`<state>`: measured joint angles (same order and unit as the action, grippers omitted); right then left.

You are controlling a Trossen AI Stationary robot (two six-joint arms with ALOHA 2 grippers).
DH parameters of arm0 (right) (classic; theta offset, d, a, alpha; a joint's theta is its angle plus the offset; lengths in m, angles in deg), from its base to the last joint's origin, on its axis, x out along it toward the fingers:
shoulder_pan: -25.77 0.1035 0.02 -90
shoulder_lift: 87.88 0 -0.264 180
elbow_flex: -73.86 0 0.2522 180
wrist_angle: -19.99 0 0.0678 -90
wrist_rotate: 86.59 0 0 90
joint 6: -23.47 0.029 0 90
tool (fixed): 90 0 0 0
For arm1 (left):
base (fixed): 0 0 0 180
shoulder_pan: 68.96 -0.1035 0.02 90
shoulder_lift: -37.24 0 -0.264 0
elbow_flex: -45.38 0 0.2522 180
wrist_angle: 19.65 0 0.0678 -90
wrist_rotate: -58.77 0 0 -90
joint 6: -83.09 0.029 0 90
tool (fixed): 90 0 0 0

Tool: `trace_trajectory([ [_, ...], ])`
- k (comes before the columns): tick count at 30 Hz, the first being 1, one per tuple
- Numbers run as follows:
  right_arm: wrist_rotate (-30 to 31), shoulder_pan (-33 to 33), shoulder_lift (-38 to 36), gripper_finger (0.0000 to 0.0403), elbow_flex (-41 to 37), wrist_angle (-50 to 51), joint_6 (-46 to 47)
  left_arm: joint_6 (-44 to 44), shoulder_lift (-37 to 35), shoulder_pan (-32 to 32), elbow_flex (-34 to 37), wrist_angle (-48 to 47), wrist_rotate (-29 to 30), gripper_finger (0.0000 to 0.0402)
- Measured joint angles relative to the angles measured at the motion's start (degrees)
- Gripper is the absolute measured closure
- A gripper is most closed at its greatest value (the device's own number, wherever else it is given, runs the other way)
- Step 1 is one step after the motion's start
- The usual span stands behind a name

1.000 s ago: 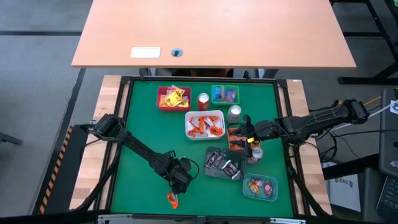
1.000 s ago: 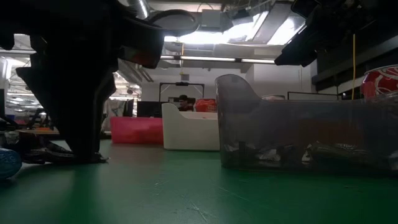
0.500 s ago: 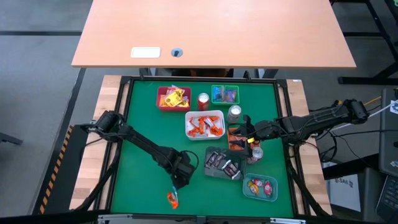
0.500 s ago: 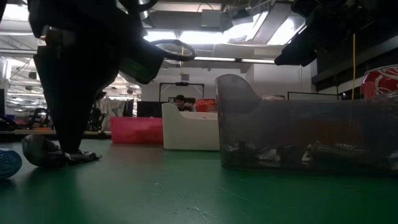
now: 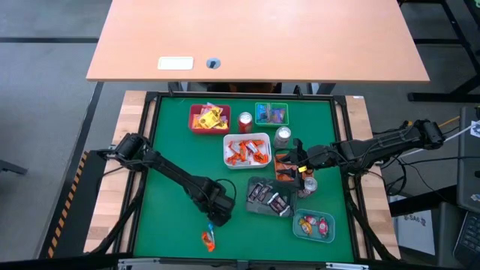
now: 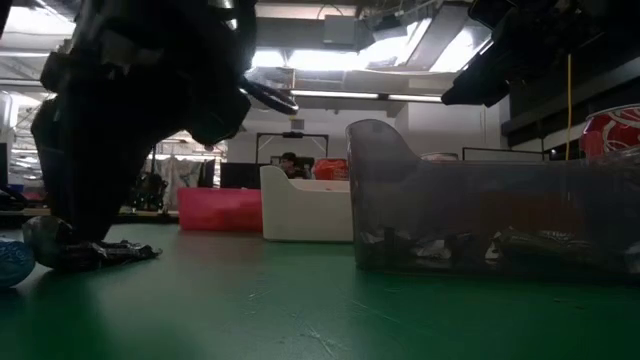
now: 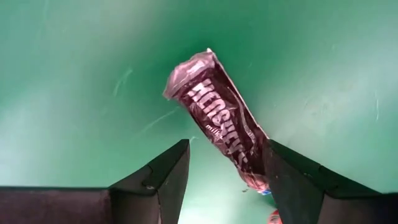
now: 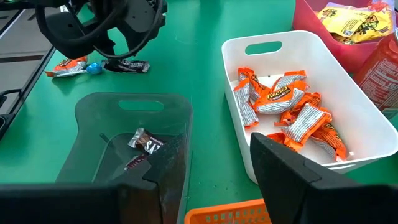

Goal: Sort candy
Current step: Put the brown chocolate bar into the black bin

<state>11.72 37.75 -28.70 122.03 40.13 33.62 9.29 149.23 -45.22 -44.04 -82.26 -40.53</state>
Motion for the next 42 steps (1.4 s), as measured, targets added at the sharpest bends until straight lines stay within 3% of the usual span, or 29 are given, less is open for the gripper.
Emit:
trace_trajectory([
  [10, -0.01, 0.01, 0.00, 0.0224, 0.00, 0.16, 0.00, -6.96, 0.06, -0.02, 0.00, 3.13, 1.25, 0.0211],
  [22, -0.01, -0.01, -0.02, 0.0224, 0.00, 0.14, 0.02, -6.02, 2.80, 2.69, -0.20, 3.20, 5.90, 0.0219],
  [29, -0.14, -0.01, 0.00, 0.0224, 0.00, 0.12, 0.02, -5.13, 2.82, 4.00, -0.13, 2.81, 9.83, 0.0280],
  [42, -0.12, 0.00, -0.02, 0.0224, 0.04, -0.39, 0.02, 0.52, 1.83, 3.46, 0.17, 4.47, 10.68, 0.0393],
])
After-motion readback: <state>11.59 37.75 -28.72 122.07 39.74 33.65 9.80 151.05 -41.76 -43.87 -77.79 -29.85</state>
